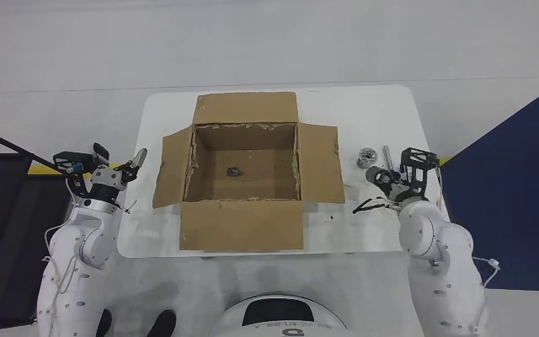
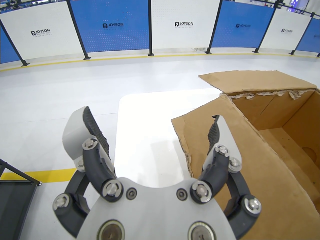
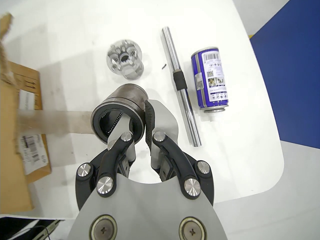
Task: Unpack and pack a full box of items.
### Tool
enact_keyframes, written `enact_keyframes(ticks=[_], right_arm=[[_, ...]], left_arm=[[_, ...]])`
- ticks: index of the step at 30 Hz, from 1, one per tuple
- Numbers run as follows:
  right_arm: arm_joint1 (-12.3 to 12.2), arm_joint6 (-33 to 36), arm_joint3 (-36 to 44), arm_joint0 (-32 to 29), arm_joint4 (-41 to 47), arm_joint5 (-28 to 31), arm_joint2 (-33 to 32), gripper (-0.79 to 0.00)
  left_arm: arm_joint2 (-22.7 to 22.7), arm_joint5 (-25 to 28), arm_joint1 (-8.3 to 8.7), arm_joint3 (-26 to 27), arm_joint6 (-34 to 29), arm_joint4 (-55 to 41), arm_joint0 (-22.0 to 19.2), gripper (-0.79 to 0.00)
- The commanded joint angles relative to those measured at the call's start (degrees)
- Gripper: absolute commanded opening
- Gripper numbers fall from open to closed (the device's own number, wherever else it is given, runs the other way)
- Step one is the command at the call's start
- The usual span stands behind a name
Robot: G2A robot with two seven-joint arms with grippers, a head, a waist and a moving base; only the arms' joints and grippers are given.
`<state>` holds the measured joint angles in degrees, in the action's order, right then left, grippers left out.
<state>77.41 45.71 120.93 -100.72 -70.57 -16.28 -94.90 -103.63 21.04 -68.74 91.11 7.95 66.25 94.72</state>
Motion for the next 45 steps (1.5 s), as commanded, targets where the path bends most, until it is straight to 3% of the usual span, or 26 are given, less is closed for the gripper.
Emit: enact_keyframes(ticks=[1,5,8,12,16,22,25,28,32,36,42,45], right_arm=[[0.24,-8.29,3.29,-3.29,4.00,0.68,-1.07,-0.785],[0.54,-22.93,8.00,-9.11,9.49,8.04,-0.70,-0.785],[0.40,-27.04,9.71,-11.22,10.28,15.65,1.59,-0.785],[0.08,-23.21,10.62,-8.42,5.38,21.67,8.59,-0.785],[0.29,-15.82,7.72,-0.48,-1.02,22.19,18.75,-0.785],[2.16,-3.61,-2.54,15.42,-6.73,15.51,33.45,-0.785],[3.51,1.78,-7.71,23.69,-7.32,8.07,36.63,-0.785],[4.85,9.28,-14.26,30.56,-10.53,4.46,41.85,-0.785],[6.93,15.64,-25.31,38.76,-18.65,-1.92,48.20,-0.785],[9.37,20.28,-32.90,44.33,-20.93,-5.83,53.11,-0.785],[12.17,25.08,-41.75,49.52,-17.18,-6.33,55.28,-0.785],[13.26,25.89,-46.11,51.31,-16.37,-6.27,55.93,-0.686]], left_arm=[[0.00,0.00,0.00,0.00,0.00,0.00,0.00,0.000],[0.00,0.00,0.00,0.00,0.00,0.00,0.00,0.000],[0.00,0.00,0.00,0.00,0.00,0.00,0.00,0.000],[0.00,0.00,0.00,0.00,0.00,0.00,0.00,0.000],[0.00,0.00,0.00,0.00,0.00,0.00,0.00,0.000],[0.00,0.00,0.00,0.00,0.00,0.00,0.00,0.000],[0.00,0.00,0.00,0.00,0.00,0.00,0.00,0.000],[0.00,0.00,0.00,0.00,0.00,0.00,0.00,0.000],[0.00,0.00,0.00,0.00,0.00,0.00,0.00,0.000],[0.00,0.00,0.00,0.00,0.00,0.00,0.00,0.000],[0.00,0.00,0.00,0.00,0.00,0.00,0.00,0.000],[0.00,0.00,0.00,0.00,0.00,0.00,0.00,0.000]])
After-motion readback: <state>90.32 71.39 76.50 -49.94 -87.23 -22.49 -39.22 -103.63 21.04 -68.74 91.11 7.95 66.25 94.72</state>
